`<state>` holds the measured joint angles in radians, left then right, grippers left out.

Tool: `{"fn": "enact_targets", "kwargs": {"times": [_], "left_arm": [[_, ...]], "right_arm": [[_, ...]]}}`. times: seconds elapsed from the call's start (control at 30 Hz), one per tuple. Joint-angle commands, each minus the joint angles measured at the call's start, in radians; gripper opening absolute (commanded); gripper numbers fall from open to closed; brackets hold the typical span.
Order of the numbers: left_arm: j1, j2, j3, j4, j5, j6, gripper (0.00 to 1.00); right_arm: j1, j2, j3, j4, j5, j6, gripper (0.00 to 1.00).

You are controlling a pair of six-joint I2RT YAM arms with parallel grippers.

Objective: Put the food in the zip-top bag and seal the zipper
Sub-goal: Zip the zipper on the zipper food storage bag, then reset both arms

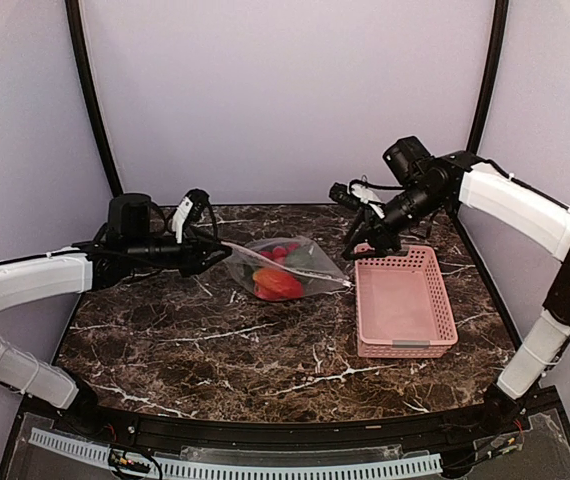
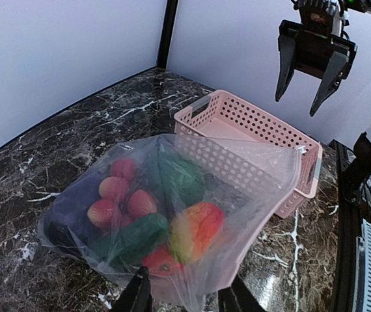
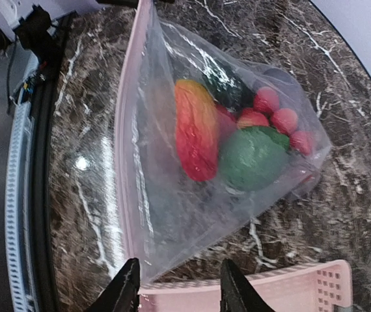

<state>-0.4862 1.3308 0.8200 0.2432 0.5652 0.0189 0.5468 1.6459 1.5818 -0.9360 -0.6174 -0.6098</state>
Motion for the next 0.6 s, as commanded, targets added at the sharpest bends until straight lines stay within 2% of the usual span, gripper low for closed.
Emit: {"fn": "enact_targets", "kwargs": {"times": [0.0, 0.13, 0.17, 0.2, 0.23, 0.27, 0.3, 0.4, 0.47, 0.57], "left_arm": [[0.005, -0.143, -0.028, -0.125, 0.065, 0.015, 0.39], [0.005, -0.271, -0.025, -0.283, -0.008, 0.086, 0.57], [0.005, -0.308, -0.005, -0.357, -0.028, 0.103, 0.64], [0.005, -0.324, 0.019, -0.421, -0.08, 0.132, 0.67], [0.005, -0.353, 0.03, -0.446, -0.105, 0.143, 0.72], [0.005, -0.365, 0.05, -0.48, -0.166, 0.154, 0.74], [0.005, -0.387, 0.056, -0.487, -0.202, 0.153, 0.79], [0.005, -0.414, 0.085, -0.487, -0.412, 0.114, 0.97], [0.005, -0.414, 0.123, -0.503, -0.523, 0.077, 0.99], [0.005, -0.38, 0.198, -0.546, -0.626, 0.01, 0.99]], "right_arm": [[0.037, -0.066, -0.011, -0.07, -0.093, 0.022, 0.46], [0.017, -0.146, -0.031, -0.043, 0.012, 0.048, 0.61], [-0.003, -0.165, -0.037, -0.021, 0.047, 0.063, 0.65], [-0.023, -0.182, -0.044, 0.003, 0.071, 0.085, 0.7], [-0.048, -0.206, -0.051, 0.026, 0.094, 0.109, 0.79], [-0.077, -0.222, -0.055, 0.054, 0.117, 0.138, 0.93], [-0.108, -0.239, -0.057, 0.086, 0.147, 0.177, 0.98], [-0.237, -0.283, -0.056, 0.162, 0.2, 0.283, 0.99], [-0.311, -0.312, -0.065, 0.216, 0.223, 0.352, 0.99], [-0.334, -0.367, -0.13, 0.294, 0.364, 0.443, 0.99]]}}
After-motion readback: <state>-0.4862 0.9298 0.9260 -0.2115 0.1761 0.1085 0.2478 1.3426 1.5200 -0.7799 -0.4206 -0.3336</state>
